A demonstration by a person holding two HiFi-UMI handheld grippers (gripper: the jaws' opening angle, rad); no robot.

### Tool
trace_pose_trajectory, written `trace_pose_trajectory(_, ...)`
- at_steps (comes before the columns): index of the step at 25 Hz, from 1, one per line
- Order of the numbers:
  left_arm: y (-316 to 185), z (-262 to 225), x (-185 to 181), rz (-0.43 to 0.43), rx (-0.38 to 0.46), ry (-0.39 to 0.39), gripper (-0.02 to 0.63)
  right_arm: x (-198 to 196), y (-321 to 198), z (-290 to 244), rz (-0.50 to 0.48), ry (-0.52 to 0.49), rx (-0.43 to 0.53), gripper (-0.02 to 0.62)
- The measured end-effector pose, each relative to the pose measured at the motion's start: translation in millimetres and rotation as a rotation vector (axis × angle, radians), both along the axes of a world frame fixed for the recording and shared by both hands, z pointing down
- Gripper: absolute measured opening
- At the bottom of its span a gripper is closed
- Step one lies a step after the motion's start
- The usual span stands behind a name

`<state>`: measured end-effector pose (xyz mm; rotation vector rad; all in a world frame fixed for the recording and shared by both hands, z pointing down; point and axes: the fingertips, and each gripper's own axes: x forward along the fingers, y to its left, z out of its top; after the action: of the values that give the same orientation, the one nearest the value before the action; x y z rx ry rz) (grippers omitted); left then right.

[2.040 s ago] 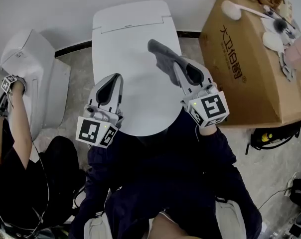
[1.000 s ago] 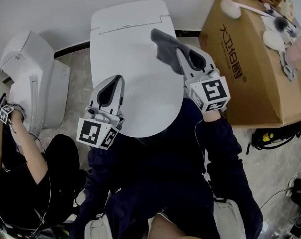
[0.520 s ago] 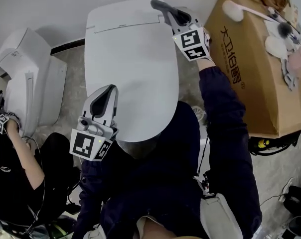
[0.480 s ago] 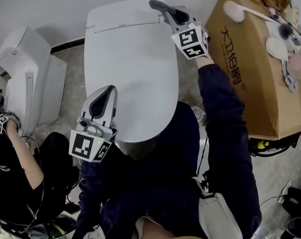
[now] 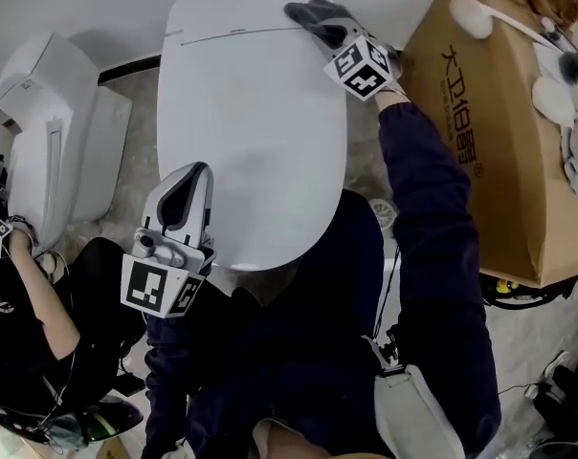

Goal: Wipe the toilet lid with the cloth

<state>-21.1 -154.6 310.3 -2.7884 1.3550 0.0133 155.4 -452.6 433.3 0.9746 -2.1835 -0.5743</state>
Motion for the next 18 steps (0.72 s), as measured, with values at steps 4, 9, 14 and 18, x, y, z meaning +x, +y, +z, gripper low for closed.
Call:
trace_pose_trajectory(4,-2,0,4,0.013,0.006,-0.009,0.015,-3,25,5,-0.024,0.018,-0.04,0.058)
trace_pose_trajectory(9,-11,-4,6,0.039,0.026,-0.008,0.015,-7,71,8,-0.053,0.001,-0.102,0.058)
trace_pose_trajectory(14,-35,-7,2,0.056,0.044,-0.013,0.015,-14,140,11,-0.08,-0.017,-0.153,0.058)
trace_pose_trajectory(18,-47,-7,-1,0.067,0.04,0.003,0.015,-24,213,15,-0.121,-0.02,-0.211,0.058)
